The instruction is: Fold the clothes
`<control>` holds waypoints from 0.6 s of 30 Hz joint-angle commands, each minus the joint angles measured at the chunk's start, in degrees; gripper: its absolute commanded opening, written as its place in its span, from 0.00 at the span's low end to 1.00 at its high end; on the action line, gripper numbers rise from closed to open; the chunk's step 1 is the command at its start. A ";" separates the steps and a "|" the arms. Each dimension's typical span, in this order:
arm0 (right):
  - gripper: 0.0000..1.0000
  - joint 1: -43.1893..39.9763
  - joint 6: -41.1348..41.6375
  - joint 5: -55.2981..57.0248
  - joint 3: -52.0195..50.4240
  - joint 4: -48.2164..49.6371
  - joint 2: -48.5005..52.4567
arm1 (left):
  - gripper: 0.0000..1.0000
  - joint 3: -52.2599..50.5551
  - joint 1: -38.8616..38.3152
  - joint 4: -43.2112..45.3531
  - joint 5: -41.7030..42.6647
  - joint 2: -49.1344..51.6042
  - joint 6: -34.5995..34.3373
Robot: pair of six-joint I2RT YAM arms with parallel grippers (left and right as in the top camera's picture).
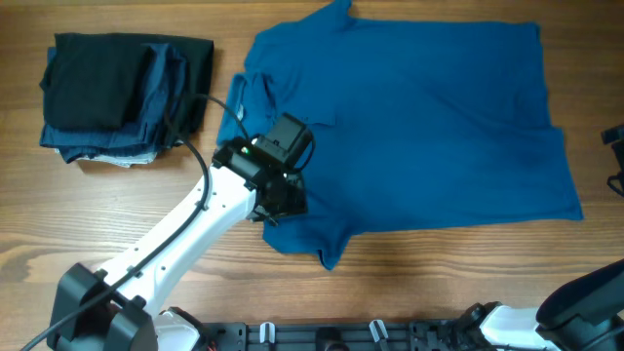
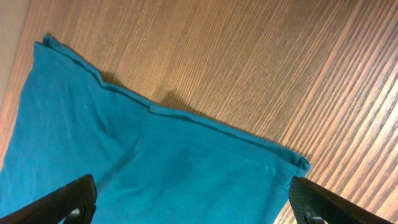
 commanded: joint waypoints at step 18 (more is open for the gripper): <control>1.00 -0.28 0.42 0.57 0.26 0.07 0.31 | 0.59 -19.06 5.92 10.62 15.93 -0.20 -7.61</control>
